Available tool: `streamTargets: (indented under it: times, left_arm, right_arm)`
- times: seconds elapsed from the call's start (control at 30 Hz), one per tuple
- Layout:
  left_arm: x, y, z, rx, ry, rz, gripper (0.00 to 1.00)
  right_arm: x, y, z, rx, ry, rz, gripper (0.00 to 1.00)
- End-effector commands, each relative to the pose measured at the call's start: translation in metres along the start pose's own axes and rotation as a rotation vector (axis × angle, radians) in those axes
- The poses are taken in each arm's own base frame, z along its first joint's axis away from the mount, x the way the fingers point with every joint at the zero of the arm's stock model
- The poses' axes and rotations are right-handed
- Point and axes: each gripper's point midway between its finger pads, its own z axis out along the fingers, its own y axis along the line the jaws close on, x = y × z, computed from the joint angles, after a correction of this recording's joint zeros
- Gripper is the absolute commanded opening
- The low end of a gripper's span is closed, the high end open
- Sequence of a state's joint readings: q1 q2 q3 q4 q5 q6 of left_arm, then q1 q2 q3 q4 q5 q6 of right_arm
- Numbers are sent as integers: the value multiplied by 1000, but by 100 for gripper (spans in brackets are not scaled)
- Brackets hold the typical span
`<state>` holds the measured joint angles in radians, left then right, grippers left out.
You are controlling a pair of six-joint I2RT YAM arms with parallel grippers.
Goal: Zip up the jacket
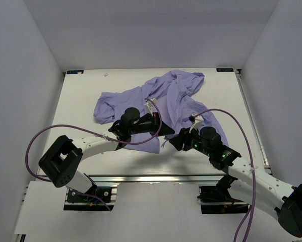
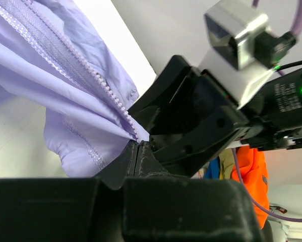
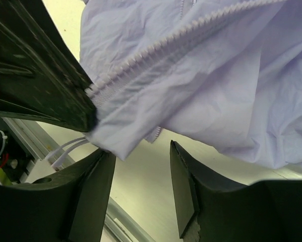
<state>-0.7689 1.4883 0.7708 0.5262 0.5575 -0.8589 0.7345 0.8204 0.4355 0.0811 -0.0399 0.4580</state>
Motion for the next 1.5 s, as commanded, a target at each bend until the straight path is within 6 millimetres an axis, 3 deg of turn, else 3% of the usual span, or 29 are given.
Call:
streamTargets:
  times: [0.0, 0.5, 0.93, 1.2, 1.47]
  left_arm:
    - [-8, -26, -6, 69, -26, 26, 0]
    - [1, -27, -4, 115, 1, -30, 0]
    - [3, -21, -2, 100, 10, -39, 0]
    - [4, -20, -3, 98, 12, -42, 0]
    - [3, -17, -3, 77, 3, -36, 0]
  right_arm:
    - [-6, 1, 3, -19, -37, -49, 53]
    - [-9, 1, 2, -24, -68, -70, 61]
    - [2, 36, -5, -276, -26, -296, 67]
    - [-15, 24, 1, -178, -104, -216, 65]
    - [-16, 34, -10, -203, -55, -190, 66]
